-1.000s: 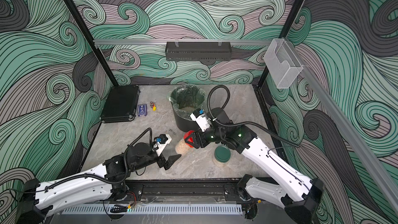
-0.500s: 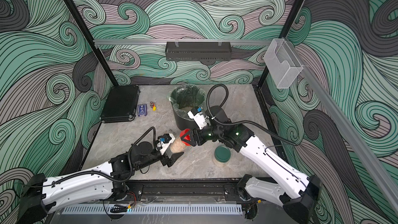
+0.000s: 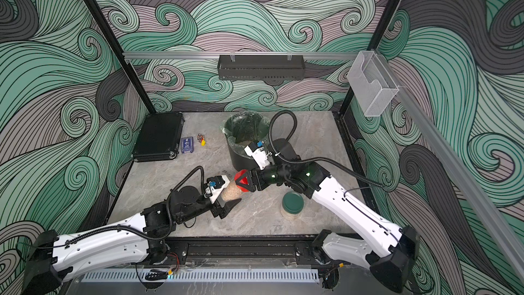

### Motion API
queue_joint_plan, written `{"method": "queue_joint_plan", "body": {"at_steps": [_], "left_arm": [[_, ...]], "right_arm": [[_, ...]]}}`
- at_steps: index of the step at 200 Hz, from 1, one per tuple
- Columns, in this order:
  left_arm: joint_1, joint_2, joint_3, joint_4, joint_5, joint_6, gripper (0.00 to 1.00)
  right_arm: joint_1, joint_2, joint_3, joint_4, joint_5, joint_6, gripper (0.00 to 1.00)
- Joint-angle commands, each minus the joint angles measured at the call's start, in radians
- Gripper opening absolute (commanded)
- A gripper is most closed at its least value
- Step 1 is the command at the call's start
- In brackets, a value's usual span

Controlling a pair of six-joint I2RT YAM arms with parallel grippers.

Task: Empty expired oatmeal from jars
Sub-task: Pick up the jar from the center of the board, then unscrew the lid from the jar.

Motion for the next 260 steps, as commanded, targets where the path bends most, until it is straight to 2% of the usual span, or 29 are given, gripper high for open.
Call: {"method": "queue_joint_plan", "body": {"at_steps": [1, 51, 79, 91, 109, 117, 165, 204, 260], "left_arm": [[-0.001, -0.022, 0.036, 0.032, -0.031, 0.005, 0.89], [-0.001, -0.005, 0.052, 0.025, -0.008, 0.015, 0.71], [-0.001, -0.007, 0.071, 0.009, -0.013, 0.024, 0.55], [-0.001, -0.010, 0.072, 0.005, -0.016, 0.027, 0.51], [-0.001, -0.021, 0.067, 0.002, -0.024, 0.030, 0.49], [-0.002, -0.027, 0.065, -0.003, -0.024, 0.034, 0.48], [-0.001, -0.058, 0.051, -0.010, -0.018, 0.037, 0.47], [-0.003, -0.058, 0.048, -0.013, -0.001, 0.036, 0.47], [-0.003, -0.061, 0.050, -0.019, 0.009, 0.034, 0.47]], "right_arm": [[0.007, -0.003, 0.021, 0.000, -0.032, 0.010, 0.59], [0.007, 0.012, 0.032, 0.004, -0.066, 0.017, 0.60], [0.007, 0.013, 0.045, -0.023, -0.072, 0.010, 0.65], [0.007, 0.015, 0.054, -0.052, -0.072, 0.000, 0.73], [0.005, 0.013, 0.077, -0.127, -0.059, -0.021, 0.94], [0.004, 0.013, 0.090, -0.165, -0.048, -0.029, 0.99], [-0.010, 0.035, 0.161, -0.330, -0.051, -0.036, 0.99], [-0.010, 0.096, 0.236, -0.343, -0.069, -0.031, 0.98], [-0.011, 0.157, 0.311, -0.343, -0.082, -0.040, 0.89]]}}
